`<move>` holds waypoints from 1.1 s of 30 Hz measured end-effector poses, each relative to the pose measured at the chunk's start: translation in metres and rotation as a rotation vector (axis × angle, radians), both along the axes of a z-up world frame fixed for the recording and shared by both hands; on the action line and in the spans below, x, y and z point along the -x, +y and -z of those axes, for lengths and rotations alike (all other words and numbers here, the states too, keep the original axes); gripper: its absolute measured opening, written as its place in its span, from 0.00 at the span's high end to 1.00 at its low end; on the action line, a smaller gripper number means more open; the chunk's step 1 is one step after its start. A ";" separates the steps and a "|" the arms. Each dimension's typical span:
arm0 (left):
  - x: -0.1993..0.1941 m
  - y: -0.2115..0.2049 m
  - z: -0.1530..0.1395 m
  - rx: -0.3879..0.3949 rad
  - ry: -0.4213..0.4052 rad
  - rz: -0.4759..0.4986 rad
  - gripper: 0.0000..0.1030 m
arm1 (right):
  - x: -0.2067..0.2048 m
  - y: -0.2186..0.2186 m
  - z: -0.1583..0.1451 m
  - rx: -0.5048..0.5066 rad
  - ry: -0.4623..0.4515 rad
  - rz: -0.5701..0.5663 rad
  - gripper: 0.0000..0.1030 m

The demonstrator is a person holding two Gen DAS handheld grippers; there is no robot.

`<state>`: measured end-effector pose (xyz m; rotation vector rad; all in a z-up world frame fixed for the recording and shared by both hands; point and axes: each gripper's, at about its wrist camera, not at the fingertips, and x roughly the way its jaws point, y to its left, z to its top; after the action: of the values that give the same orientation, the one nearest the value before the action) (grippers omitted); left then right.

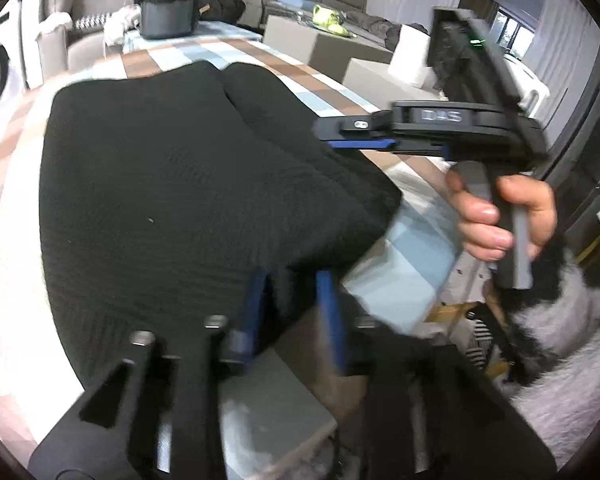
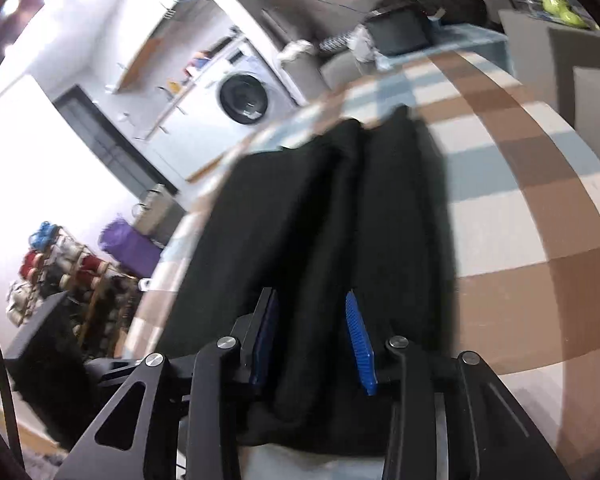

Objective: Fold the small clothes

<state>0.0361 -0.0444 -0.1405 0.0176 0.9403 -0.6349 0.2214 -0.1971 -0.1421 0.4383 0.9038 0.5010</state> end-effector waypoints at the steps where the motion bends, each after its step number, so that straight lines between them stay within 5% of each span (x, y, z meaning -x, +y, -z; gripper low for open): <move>1: 0.002 0.001 -0.002 0.008 -0.003 -0.002 0.46 | -0.004 0.001 0.004 -0.008 0.011 -0.003 0.65; 3: 0.003 0.006 -0.010 0.029 -0.035 -0.020 0.35 | -0.013 0.006 0.011 -0.005 0.028 -0.012 0.65; 7: -0.004 0.027 -0.018 0.037 -0.057 -0.096 0.31 | -0.028 0.017 0.010 0.001 0.013 -0.010 0.66; 11: -0.018 0.060 -0.020 0.061 -0.031 -0.217 0.31 | -0.046 0.037 0.012 0.082 0.014 -0.026 0.94; 16: -0.042 0.105 -0.015 0.085 0.020 -0.396 0.31 | -0.019 0.026 -0.030 0.080 -0.187 -0.024 0.96; 20: -0.062 0.127 0.001 0.064 0.072 -0.500 0.31 | -0.015 0.004 -0.013 0.204 -0.131 0.076 0.96; 22: -0.068 0.136 0.008 0.062 0.098 -0.513 0.31 | -0.026 -0.003 0.007 0.200 -0.024 0.078 0.95; 28: -0.078 0.144 0.017 0.055 0.113 -0.516 0.31 | -0.039 -0.015 0.011 0.079 -0.008 0.058 0.83; 31: -0.081 0.145 0.020 0.050 0.110 -0.517 0.31 | -0.052 -0.010 0.010 0.105 -0.004 0.084 0.84; 33: -0.078 0.145 0.020 0.055 0.115 -0.518 0.31 | -0.057 -0.008 -0.004 0.114 -0.054 0.086 0.95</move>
<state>0.1143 0.1004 -0.1609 -0.3055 0.9877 -0.1812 0.2786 -0.2048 -0.1383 0.3568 0.8530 0.3788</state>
